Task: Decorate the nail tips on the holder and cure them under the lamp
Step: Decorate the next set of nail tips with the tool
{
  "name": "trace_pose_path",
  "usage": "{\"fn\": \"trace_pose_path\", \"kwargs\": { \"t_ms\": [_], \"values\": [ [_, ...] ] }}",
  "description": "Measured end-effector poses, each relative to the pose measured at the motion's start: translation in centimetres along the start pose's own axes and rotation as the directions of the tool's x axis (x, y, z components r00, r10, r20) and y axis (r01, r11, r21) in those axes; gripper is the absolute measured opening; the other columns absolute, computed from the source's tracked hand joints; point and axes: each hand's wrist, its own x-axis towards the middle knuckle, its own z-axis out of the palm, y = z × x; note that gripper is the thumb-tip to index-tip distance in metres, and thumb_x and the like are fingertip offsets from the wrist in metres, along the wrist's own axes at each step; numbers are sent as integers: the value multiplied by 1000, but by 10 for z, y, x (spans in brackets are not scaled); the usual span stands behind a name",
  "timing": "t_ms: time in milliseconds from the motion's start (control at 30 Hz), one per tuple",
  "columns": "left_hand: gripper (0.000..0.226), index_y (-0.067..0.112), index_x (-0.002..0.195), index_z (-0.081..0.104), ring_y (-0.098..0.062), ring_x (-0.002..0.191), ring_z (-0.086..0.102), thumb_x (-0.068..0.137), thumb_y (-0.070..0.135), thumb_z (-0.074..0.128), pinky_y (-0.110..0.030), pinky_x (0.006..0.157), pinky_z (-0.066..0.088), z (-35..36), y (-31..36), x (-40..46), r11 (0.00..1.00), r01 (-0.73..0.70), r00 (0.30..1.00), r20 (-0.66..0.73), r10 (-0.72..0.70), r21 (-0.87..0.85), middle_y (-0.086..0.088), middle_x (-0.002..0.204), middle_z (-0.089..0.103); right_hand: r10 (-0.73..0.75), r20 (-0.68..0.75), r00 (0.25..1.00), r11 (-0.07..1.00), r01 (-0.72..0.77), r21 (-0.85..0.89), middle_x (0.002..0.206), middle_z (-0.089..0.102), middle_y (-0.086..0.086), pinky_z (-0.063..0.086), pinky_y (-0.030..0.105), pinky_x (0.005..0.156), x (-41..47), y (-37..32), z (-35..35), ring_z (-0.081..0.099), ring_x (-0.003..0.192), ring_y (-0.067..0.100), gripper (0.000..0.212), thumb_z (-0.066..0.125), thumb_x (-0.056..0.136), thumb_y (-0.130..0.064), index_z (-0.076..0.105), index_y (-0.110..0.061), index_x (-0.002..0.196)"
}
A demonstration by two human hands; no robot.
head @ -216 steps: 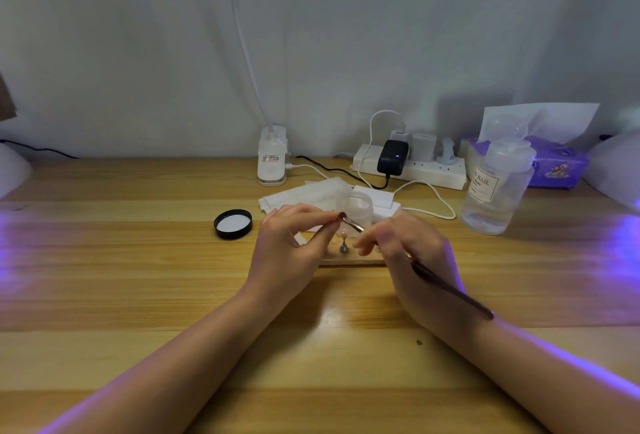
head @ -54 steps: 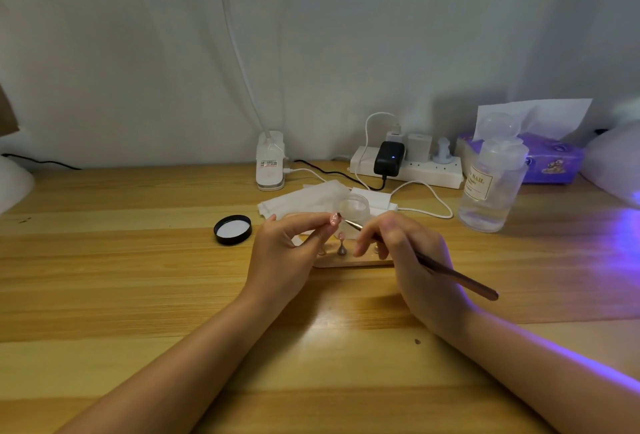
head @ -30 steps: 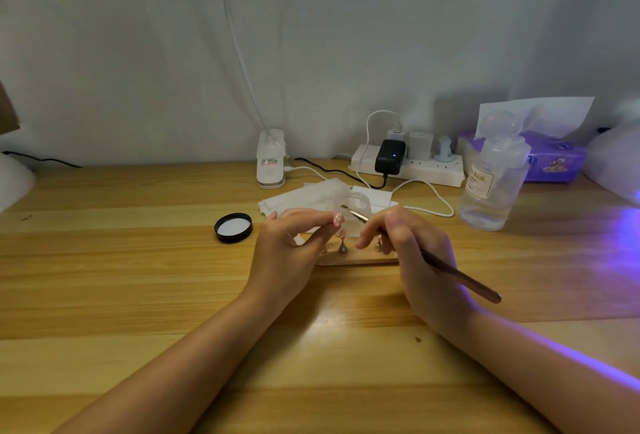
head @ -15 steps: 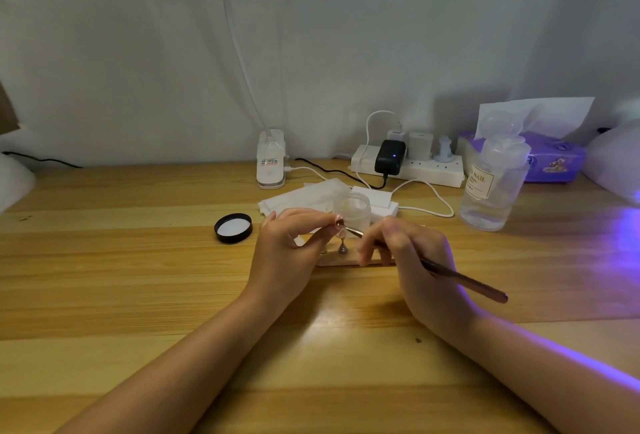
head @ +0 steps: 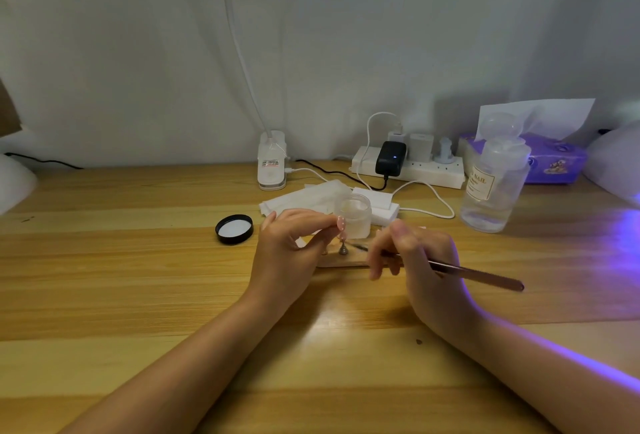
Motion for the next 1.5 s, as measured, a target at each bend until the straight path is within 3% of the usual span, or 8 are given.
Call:
{"fn": "trace_pose_path", "kwargs": {
  "t_ms": [100,233,467,900,1100,1267,1367,1500],
  "values": [
    [27,27,93,68,-16,89,63,75,7,71,-60,88,40,1,1,0,1000,7,1000,-1,-7,-14,17,84,66,-19,-48,999,1000,20,11,50,55,4,38,15,54,0,-1,-2,50,50,3,36,37,87,-33,58,-26,59],
    [23,25,96,68,-18,92,62,75,16,71,-62,87,40,1,4,0,998,-9,1000,15,11,-65,7,91,67,-28,-106,994,964,-1,-264,74,61,-7,47,26,63,7,-6,-3,57,72,8,15,48,79,-40,57,-28,78],
    [25,21,96,69,-10,84,58,72,15,71,-65,85,37,-1,7,-1,998,-64,996,67,63,12,9,84,65,6,-2,1000,930,-6,-369,101,63,-6,47,34,84,10,-6,-1,58,98,7,32,67,73,-28,48,-36,98],
    [22,26,91,66,-13,88,59,70,20,71,-61,95,32,-2,11,-2,999,-25,994,105,22,25,15,83,63,1,-11,1000,934,-5,-356,92,63,-14,47,29,81,10,-1,-3,59,91,2,21,66,76,-30,52,-35,90],
    [19,30,89,66,-12,91,59,70,29,68,-57,101,28,-1,11,-2,1000,1,992,125,-4,23,11,88,65,7,-51,999,941,-24,-338,87,63,-11,48,26,78,11,-1,-3,59,86,1,16,69,80,-13,58,-17,91],
    [42,17,100,67,-12,98,57,65,40,68,-57,91,38,-1,8,0,999,-5,990,144,-2,53,8,98,63,-11,-63,998,907,-16,-422,86,61,-14,47,22,71,14,-1,-10,59,81,7,16,69,80,-11,59,-17,90],
    [56,22,106,56,-10,100,53,58,49,68,-50,92,42,0,7,1,990,118,971,201,-132,82,16,99,55,-13,1,1000,835,11,-550,84,56,-22,48,40,76,17,2,-15,59,85,11,17,70,79,-10,60,-17,91],
    [73,25,111,49,-6,97,54,49,58,64,-42,94,44,-1,3,1,961,235,924,272,-268,145,18,94,53,2,34,999,803,19,-595,83,57,-18,43,36,81,18,6,-16,58,85,9,16,70,78,-13,61,-16,92]
  ]
}}
